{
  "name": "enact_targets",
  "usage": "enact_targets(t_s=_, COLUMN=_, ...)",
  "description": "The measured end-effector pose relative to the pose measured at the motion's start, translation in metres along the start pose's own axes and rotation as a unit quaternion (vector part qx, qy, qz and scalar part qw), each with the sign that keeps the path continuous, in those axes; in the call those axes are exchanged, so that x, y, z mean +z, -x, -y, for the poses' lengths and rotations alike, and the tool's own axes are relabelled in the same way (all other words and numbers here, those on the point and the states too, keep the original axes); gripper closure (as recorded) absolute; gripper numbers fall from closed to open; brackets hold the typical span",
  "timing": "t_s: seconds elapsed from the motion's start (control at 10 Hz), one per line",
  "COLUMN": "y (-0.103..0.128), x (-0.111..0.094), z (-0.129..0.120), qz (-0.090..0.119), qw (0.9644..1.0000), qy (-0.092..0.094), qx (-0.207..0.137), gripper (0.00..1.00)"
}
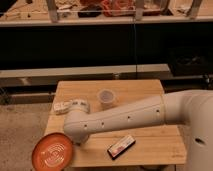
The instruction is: Place the white sponge in the ceramic bowl
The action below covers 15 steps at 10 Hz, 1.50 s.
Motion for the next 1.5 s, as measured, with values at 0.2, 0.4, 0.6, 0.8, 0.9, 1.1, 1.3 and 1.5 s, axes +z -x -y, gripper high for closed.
enact_targets(t_s=0.2, y=0.005, x=-0.018, z=0.000, qz=-0.023, qw=0.9996, qy=-0.018, qx=-0.006, gripper=0.96)
enact_targets(t_s=0.4, y=0.011, x=-0.034, z=-0.005, qz=-0.044, qw=0.9980, qy=-0.043, qx=-0.011, gripper=0.96)
enact_targets(t_s=0.6, y=0.016, x=-0.044, z=-0.011, qz=-0.058, qw=0.9963, qy=-0.062, qx=-0.012, gripper=0.96)
enact_targets(t_s=0.8, y=0.020, x=-0.049, z=-0.011, qz=-0.056, qw=0.9943, qy=-0.088, qx=-0.023, gripper=0.96)
enact_targets(t_s=0.9, y=0.018, x=-0.050, z=-0.011, qz=-0.046, qw=0.9933, qy=-0.102, qx=-0.029, gripper=0.96)
enact_targets(t_s=1.1, y=0.017, x=-0.051, z=-0.002, qz=-0.012, qw=0.9907, qy=-0.127, qx=-0.046, gripper=0.96)
enact_targets(t_s=1.3, y=0.020, x=-0.051, z=0.019, qz=0.029, qw=0.9850, qy=-0.154, qx=-0.073, gripper=0.96)
enact_targets(t_s=1.5, y=0.020, x=-0.054, z=0.032, qz=0.074, qw=0.9766, qy=-0.175, qx=-0.101, gripper=0.96)
